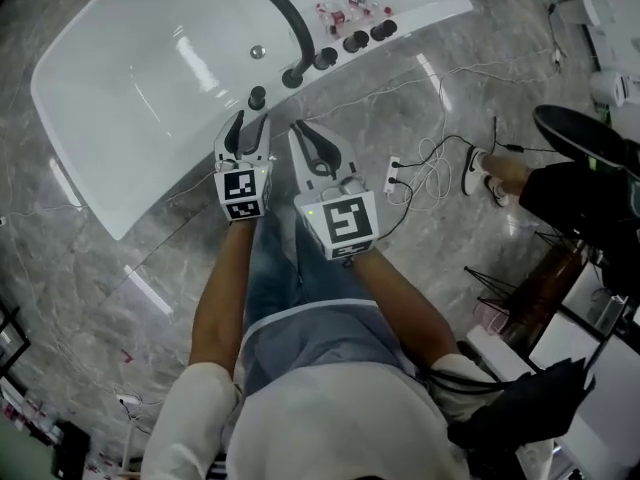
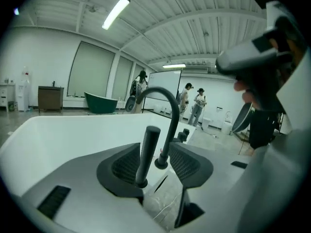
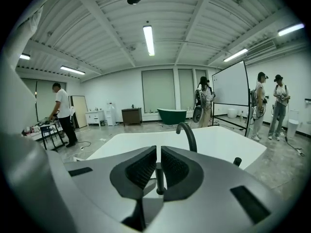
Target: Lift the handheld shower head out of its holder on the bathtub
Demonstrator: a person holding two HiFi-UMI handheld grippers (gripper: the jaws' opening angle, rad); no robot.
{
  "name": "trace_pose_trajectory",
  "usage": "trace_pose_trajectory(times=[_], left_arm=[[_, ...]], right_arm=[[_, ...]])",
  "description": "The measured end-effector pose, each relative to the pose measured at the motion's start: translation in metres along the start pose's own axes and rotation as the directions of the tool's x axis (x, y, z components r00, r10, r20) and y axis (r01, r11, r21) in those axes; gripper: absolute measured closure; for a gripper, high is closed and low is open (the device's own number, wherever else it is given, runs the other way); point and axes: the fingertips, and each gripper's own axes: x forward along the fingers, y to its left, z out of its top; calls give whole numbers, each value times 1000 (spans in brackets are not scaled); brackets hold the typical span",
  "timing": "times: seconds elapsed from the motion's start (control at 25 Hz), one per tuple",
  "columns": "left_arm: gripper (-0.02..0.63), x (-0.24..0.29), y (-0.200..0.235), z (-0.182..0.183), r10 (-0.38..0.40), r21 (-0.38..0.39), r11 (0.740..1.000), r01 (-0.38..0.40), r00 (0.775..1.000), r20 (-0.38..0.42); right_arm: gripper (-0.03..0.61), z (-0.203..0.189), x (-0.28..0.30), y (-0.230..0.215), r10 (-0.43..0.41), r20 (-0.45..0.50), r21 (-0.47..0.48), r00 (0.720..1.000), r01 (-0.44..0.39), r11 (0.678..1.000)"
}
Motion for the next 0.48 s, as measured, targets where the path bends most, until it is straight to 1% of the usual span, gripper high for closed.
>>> trace_pose_trajectory(times=[0.08, 0.16, 0.2, 0.28, 0.36, 0.44, 0.48], left_arm=[[416, 34, 13, -35, 45, 15, 999, -44, 998, -43], [360, 66, 31, -67, 107, 6, 994, -106, 992, -74], [355, 82, 38, -78, 128, -1, 992, -128, 988, -82], [356, 113, 49, -97, 141, -15, 990, -143, 986, -86], [356, 137, 53, -114, 145, -21, 989, -147, 985, -98], [356, 152, 56, -125, 155, -10, 988, -157, 983, -99], [371, 156, 57, -128, 161, 2, 987, -161, 983, -94]], right_arm=[[560, -21, 16, -8, -6, -19, 0, 1000, 6, 1000], [560, -40, 30, -18, -19, -31, -11, 999, 19, 1000], [560, -49, 38, -24, -22, -28, -21, 999, 21, 1000], [560, -66, 54, -36, -23, -31, -29, 999, 22, 999], [560, -86, 66, -46, -30, -64, -7, 998, 29, 1000], [560, -101, 76, -55, -36, -82, 6, 996, 37, 999], [560, -106, 80, -58, -36, -84, 11, 996, 37, 999]])
